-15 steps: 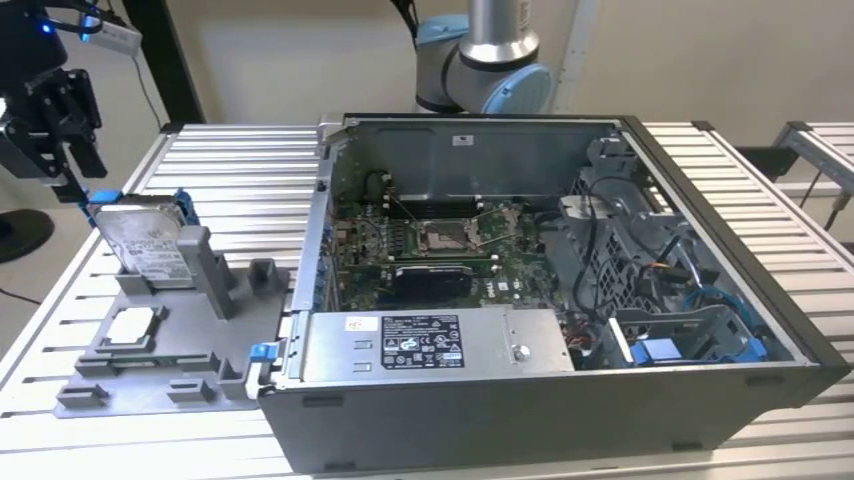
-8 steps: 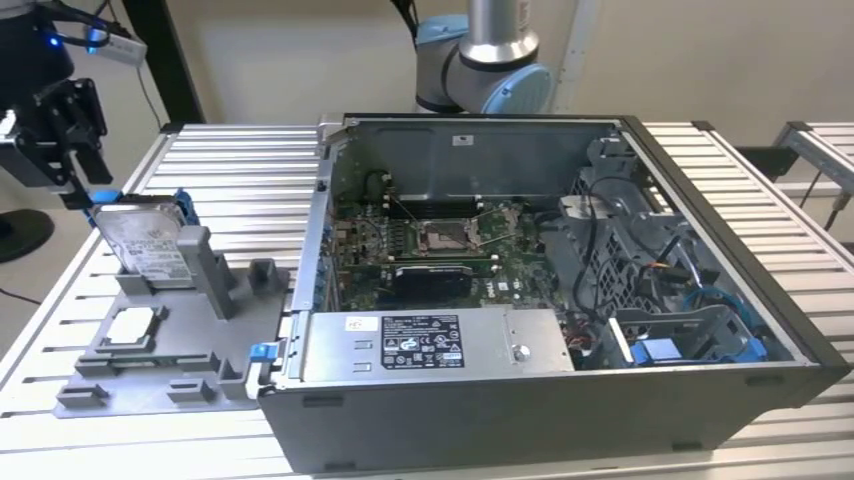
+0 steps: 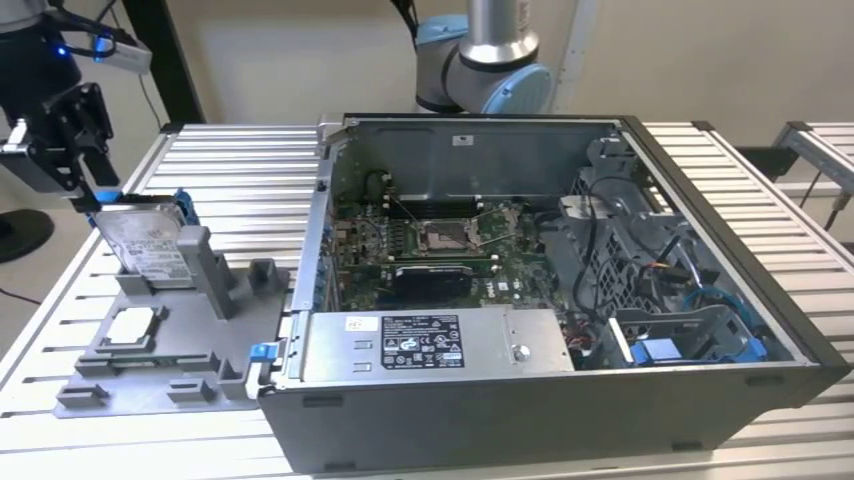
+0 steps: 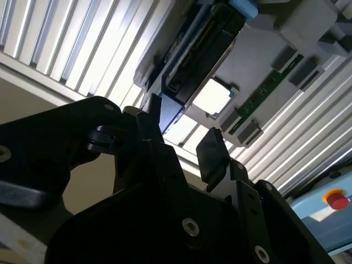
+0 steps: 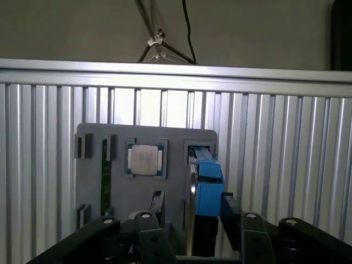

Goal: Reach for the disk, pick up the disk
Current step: 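Pick up the disk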

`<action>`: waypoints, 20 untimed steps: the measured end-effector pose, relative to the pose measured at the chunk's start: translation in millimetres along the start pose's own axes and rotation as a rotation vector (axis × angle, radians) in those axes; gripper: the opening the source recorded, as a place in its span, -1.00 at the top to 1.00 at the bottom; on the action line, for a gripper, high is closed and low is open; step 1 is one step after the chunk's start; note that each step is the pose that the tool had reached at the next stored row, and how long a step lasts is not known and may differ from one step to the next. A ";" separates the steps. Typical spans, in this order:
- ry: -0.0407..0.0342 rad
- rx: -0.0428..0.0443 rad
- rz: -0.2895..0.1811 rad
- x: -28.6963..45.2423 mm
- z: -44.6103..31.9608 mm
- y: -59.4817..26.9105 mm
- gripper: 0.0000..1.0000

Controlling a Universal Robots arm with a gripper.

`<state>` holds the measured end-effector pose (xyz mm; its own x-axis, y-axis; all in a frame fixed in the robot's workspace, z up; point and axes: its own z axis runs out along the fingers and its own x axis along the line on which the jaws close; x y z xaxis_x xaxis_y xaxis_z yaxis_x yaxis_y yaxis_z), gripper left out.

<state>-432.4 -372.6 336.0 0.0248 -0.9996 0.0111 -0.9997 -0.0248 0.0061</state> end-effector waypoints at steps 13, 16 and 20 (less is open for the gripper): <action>-0.0295 0.0001 0.044 -0.1 18.1 -1.6 -1.00; -0.0305 -0.0013 0.044 -0.2 21.9 -1.6 -1.00; -0.0312 -0.0030 0.044 -0.3 27.5 -1.6 -1.00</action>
<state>-430.9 -372.6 308.5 -0.0193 -0.9996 -0.0198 -0.9998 0.0191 0.0093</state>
